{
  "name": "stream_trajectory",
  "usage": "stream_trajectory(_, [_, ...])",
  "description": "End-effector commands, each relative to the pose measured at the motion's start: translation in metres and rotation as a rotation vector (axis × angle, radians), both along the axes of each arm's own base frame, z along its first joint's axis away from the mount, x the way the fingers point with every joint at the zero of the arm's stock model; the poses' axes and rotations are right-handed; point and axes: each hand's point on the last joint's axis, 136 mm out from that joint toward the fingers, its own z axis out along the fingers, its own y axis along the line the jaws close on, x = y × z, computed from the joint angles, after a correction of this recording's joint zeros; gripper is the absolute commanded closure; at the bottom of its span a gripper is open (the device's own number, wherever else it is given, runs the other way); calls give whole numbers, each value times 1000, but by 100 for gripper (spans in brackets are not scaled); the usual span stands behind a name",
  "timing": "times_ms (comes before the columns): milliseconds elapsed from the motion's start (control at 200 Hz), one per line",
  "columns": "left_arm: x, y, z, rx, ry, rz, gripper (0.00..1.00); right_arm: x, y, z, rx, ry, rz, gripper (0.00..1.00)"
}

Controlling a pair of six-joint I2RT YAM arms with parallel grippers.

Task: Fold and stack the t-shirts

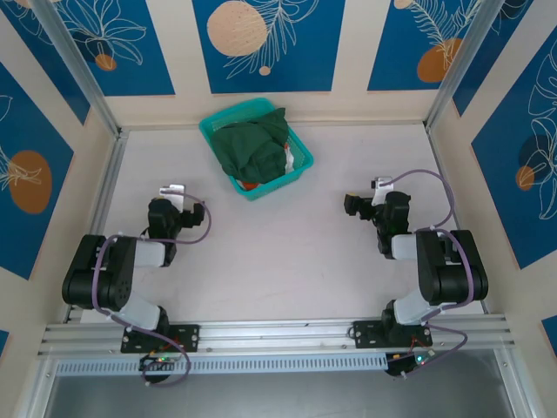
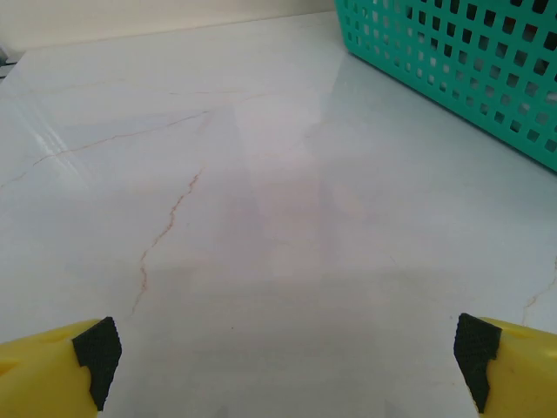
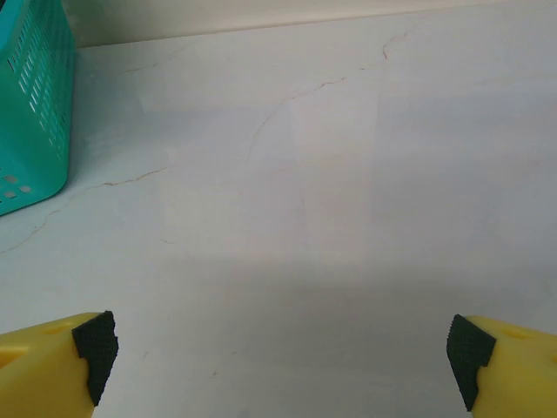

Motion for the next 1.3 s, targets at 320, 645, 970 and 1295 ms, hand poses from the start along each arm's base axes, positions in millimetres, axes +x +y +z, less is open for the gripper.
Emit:
stream_trajectory(320, [4,3,8,-1,-28,10,0,3,2,9,0,-37,11,1])
stream_trajectory(645, [4,3,8,-3,-28,9,0,4,2,9,1,-36,12,1])
stream_trajectory(970, [4,3,8,-3,-27,10,0,3,2,10,4,-36,12,1])
stream_trajectory(1295, [5,-10,89,-75,-72,-23,0,1,17,100,63,19,7,1])
